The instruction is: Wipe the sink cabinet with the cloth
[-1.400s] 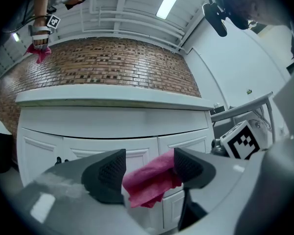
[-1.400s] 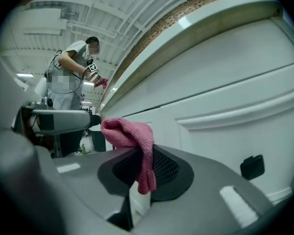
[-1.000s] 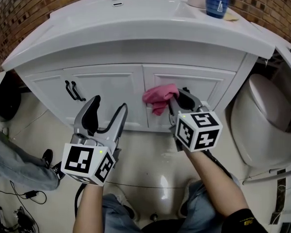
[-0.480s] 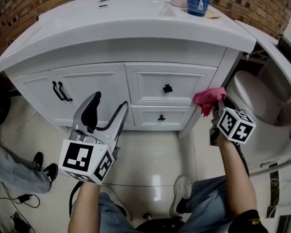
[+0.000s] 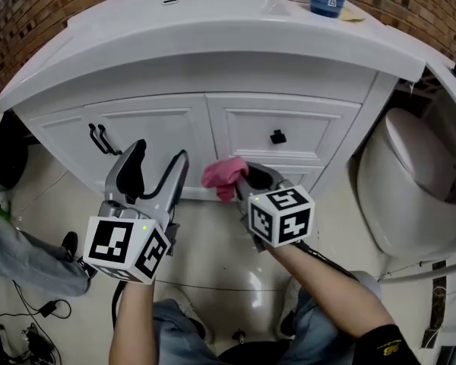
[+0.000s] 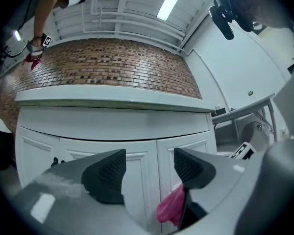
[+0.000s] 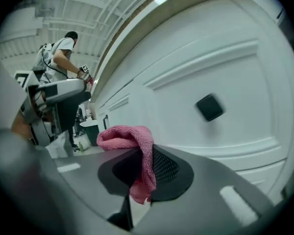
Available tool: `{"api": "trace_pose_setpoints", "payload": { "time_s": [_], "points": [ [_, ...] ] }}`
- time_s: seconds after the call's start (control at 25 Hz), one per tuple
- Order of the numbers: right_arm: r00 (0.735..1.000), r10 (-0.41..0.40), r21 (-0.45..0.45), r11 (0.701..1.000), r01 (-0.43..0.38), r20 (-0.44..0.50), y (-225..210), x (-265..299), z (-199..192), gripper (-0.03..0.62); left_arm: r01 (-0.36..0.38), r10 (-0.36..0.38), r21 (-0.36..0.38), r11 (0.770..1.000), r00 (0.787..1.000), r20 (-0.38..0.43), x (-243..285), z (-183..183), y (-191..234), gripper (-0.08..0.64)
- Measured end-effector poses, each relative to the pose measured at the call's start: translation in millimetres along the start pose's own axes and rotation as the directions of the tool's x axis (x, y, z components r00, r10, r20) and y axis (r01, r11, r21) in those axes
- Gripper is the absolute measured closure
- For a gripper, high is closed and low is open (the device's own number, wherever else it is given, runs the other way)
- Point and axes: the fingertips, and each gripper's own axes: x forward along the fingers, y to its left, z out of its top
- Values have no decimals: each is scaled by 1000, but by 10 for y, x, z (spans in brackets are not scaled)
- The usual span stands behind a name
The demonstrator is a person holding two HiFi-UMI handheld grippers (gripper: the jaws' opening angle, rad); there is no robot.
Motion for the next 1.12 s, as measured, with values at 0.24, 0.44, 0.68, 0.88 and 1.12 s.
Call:
{"api": "trace_pose_setpoints", "payload": {
  "time_s": [0.24, 0.44, 0.68, 0.88, 1.12],
  "points": [
    [999, 5, 3, 1000, -5, 37, 297, 561, 3, 546, -3, 3, 22, 1000, 999, -39, -80, -124, 108, 253],
    [986, -167, 102, 981, 164, 22, -175, 388, -27, 546, -4, 4, 8, 1000, 999, -33, -124, -100, 191, 253],
    [943, -332, 261, 913, 314, 29, -1098, -347, -71, 546, 39, -39, 7, 999, 999, -24, -105, -56, 48, 253],
    [913, -402, 371, 860, 350, 71, -1797, -1043, 133, 540, 49, -49, 8, 999, 999, -25, -78, -59, 1, 253],
    [866, -499, 382, 804, 455, 19, -2118, -1325, -37, 543, 54, -54, 4, 999, 998, -33, -19, -84, -87, 253]
  ]
}}
